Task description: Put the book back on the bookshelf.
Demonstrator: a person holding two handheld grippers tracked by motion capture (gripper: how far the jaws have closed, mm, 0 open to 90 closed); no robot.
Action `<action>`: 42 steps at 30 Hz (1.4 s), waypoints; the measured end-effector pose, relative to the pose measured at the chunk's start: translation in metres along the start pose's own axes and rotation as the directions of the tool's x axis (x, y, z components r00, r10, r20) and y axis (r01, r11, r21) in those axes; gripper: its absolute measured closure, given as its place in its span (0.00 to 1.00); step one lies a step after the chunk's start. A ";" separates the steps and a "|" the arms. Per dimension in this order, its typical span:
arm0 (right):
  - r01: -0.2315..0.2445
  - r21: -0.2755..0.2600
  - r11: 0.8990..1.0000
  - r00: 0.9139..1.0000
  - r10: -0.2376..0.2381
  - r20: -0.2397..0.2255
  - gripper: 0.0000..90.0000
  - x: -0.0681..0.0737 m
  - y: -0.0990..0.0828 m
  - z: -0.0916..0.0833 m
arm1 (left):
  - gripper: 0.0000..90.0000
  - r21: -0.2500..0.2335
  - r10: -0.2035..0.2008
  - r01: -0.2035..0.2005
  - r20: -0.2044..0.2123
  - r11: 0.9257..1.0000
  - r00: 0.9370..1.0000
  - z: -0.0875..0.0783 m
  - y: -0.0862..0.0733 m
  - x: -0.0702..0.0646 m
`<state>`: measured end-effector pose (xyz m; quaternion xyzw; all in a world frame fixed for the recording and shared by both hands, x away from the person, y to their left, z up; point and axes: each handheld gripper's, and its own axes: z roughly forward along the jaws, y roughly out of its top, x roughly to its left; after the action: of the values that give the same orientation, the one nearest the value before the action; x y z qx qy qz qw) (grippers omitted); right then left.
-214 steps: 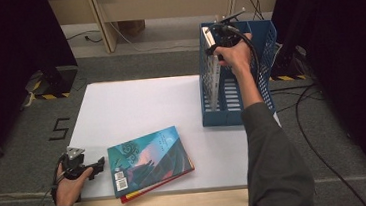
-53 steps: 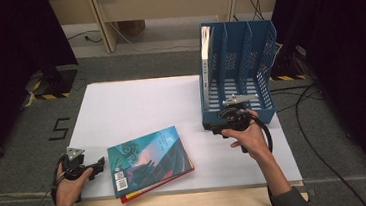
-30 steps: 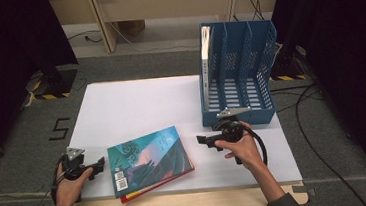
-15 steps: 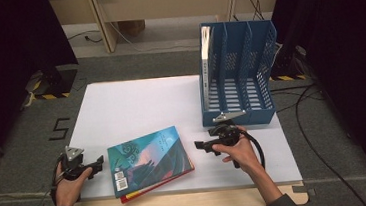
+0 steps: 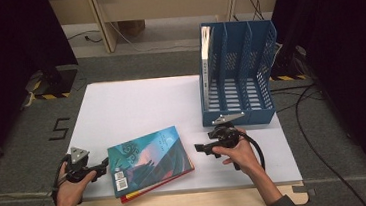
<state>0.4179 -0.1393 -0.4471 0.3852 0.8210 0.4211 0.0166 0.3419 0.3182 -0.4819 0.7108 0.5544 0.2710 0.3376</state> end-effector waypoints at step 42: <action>-0.038 0.059 0.998 0.992 0.044 -0.115 0.21 0.006 -0.007 0.027 | 0.16 -0.029 0.165 -0.162 0.161 0.986 0.973 -0.014 0.015 -0.054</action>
<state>0.4191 -0.1190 -0.4677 0.3771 0.8241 0.4196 -0.0506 0.3272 0.2661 -0.4622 0.7711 0.4625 0.2430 0.3639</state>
